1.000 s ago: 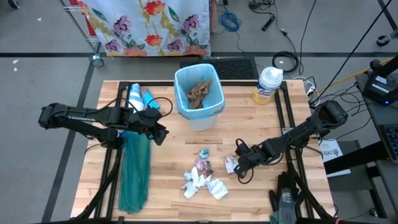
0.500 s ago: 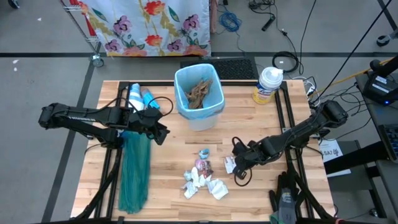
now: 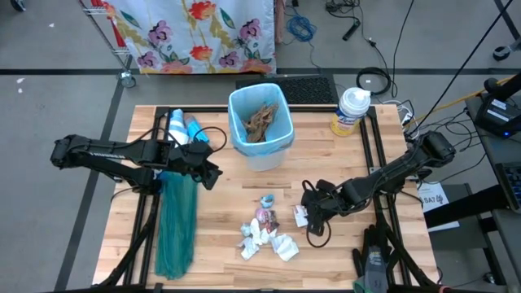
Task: Place trash/remove bag and relplace
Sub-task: Put the white paper into the trash bin
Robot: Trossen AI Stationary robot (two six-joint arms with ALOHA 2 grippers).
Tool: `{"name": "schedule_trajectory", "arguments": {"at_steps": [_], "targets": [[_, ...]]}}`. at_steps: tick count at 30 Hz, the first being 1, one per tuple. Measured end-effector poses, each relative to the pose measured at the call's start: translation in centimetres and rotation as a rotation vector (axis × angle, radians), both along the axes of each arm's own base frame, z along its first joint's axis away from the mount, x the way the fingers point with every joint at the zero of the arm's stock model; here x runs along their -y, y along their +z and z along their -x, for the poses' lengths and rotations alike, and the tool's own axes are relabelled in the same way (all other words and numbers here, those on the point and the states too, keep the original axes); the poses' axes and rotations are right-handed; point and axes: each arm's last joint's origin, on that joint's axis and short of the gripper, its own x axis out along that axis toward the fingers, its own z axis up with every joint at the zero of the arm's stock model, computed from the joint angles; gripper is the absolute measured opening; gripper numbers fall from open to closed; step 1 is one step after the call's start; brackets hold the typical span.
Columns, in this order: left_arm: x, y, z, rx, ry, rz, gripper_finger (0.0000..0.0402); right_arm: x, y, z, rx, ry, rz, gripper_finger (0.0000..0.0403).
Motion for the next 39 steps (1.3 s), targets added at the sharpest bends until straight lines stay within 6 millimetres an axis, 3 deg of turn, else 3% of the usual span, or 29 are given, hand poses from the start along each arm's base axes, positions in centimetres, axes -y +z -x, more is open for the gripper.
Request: {"name": "schedule_trajectory", "arguments": {"at_steps": [5,9,19,23,27,31,35,39], "targets": [[0.1,0.0,0.0,-0.001,-0.015,0.017,0.0137,0.2,-0.9,-0.8,0.008,0.043,0.080,0.0315],[0.1,0.0,0.0,-0.001,-0.001,0.039,0.0137,0.1,-2.8,-1.5,-0.058,0.041,0.108,0.0357],[0.1,0.0,0.0,-0.001,-0.004,0.044,0.0137,-0.8,-8.0,-3.8,-0.125,0.082,0.100,0.0372],[0.1,0.0,0.0,0.000,-0.006,0.046,0.0137,-0.8,-9.2,-4.2,-0.148,0.030,0.063,0.0312],[0.1,0.0,0.0,0.000,-0.007,0.047,0.0137,-0.7,-9.1,-4.2,-0.125,-0.013,0.074,0.0173],[0.1,0.0,0.0,0.000,-0.007,0.046,0.0137,-0.2,-7.7,-4.1,-0.093,-0.031,0.042,0.0027],[0.1,0.0,0.0,-0.001,-0.010,0.043,0.0137,1.1,-5.3,-3.5,-0.085,-0.057,-0.041,0.0018],[0.1,0.0,0.0,-0.004,-0.037,0.017,0.0137,2.8,-1.1,-3.2,-0.044,-0.111,-0.111,0.0005]]}}
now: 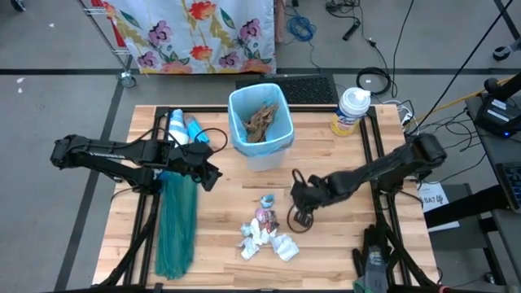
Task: Place trash/remove bag and relplace
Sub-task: Put the white paper into the trash bin
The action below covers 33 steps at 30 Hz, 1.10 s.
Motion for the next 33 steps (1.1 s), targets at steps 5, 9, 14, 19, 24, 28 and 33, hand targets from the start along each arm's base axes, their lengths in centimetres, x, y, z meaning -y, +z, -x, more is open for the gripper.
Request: {"name": "schedule_trajectory", "arguments": {"at_steps": [5,9,14,19,24,28,33], "targets": [[0.0,0.0,0.0,-0.001,-0.011,-0.020,0.0137,1.5,6.4,0.2,0.058,-0.006,0.031,0.0002],[-0.1,0.0,0.0,-0.003,-0.006,-0.045,0.0137,2.9,11.6,0.1,0.114,-0.073,0.142,0.0001],[-0.9,0.0,0.0,-0.012,-0.018,-0.110,0.0137,5.4,17.9,-0.2,0.257,-0.078,0.233,0.0001],[-2.2,0.0,0.1,-0.031,-0.026,-0.189,0.0137,8.7,23.4,-0.7,0.497,-0.103,0.364,0.0001],[-3.5,0.0,0.3,-0.053,-0.031,-0.257,0.0137,12.6,26.3,-1.5,0.744,-0.223,0.472,0.0001],[-4.7,0.0,0.5,-0.059,-0.050,-0.263,0.0137,15.7,26.4,-2.7,0.805,-0.265,0.517,0.0003],[-5.8,0.0,0.8,-0.063,-0.085,-0.276,0.0137,18.6,23.7,-5.1,0.743,-0.288,0.472,0.0019]]}}
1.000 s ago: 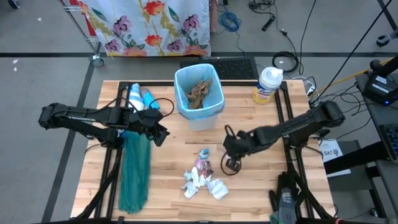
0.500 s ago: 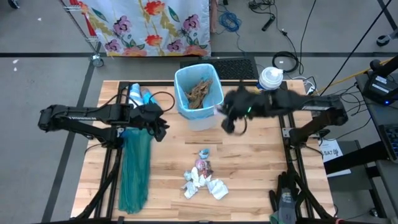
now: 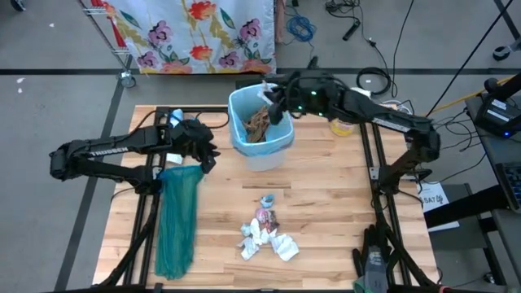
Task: Place trash/remove bag and relplace
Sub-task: Put the white paper into the trash bin
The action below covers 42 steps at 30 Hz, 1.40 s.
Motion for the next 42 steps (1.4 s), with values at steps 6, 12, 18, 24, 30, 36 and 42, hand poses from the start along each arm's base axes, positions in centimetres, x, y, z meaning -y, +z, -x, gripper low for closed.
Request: {"name": "schedule_trajectory", "arguments": {"at_steps": [6,12,18,24,30,36,42], "targets": [[-0.9,0.0,0.3,0.001,-0.037,0.001,0.0137,2.0,-3.2,-2.4,-0.063,0.018,-0.090,0.0077],[-1.2,-0.1,0.5,-0.013,-0.037,-0.001,0.0137,2.4,-4.1,-2.5,-0.111,0.011,-0.120,0.0140],[-1.2,-0.1,0.6,-0.018,-0.035,0.002,0.0137,1.6,-2.5,-0.6,-0.100,0.012,-0.153,0.0169],[-1.2,-0.1,0.5,-0.012,-0.031,0.005,0.0137,1.1,-2.2,0.7,-0.141,0.003,-0.186,0.0173],[-1.2,0.0,0.4,0.009,-0.023,0.030,0.0137,0.5,-2.2,1.3,-0.175,0.102,-0.254,0.0172],[-1.2,0.0,0.4,0.015,-0.028,0.035,0.0137,0.5,-3.2,1.8,-0.269,0.021,-0.290,0.0171],[-1.2,0.0,0.4,0.015,-0.028,0.035,0.0137,0.3,-2.8,1.2,-0.215,0.131,-0.305,0.0171]]}}
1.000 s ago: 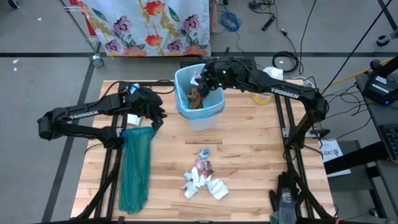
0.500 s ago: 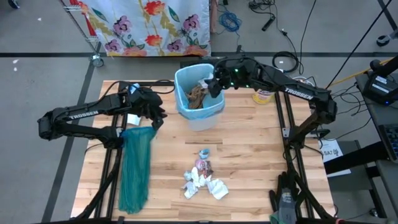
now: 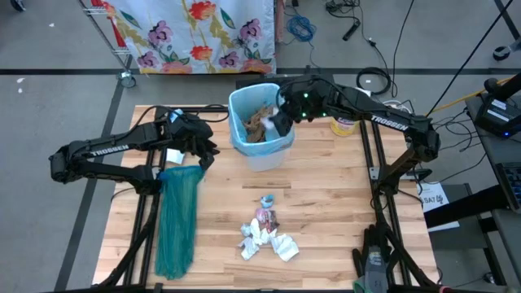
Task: Place trash/remove bag and relplace
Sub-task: Put the white paper into the trash bin
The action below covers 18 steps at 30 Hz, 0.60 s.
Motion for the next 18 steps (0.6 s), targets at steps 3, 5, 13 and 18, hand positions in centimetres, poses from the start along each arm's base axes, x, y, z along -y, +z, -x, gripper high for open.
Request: {"name": "schedule_trajectory", "arguments": {"at_steps": [3,5,13,18], "targets": [[0.0,0.0,0.0,-0.001,0.000,0.000,0.0137,-0.2,-0.6,0.4,-0.075,-0.012,-0.017,0.0171],[0.0,0.0,0.0,-0.001,-0.001,0.000,0.0137,-0.1,-1.0,0.8,-0.134,-0.028,-0.027,0.0171],[0.0,0.0,0.0,-0.003,-0.007,-0.006,0.0137,-0.6,-1.4,2.2,-0.240,-0.042,-0.084,0.0170],[0.0,0.0,0.0,-0.004,-0.010,-0.009,0.0137,-0.9,0.1,2.7,-0.143,-0.036,-0.056,0.0170]]}}
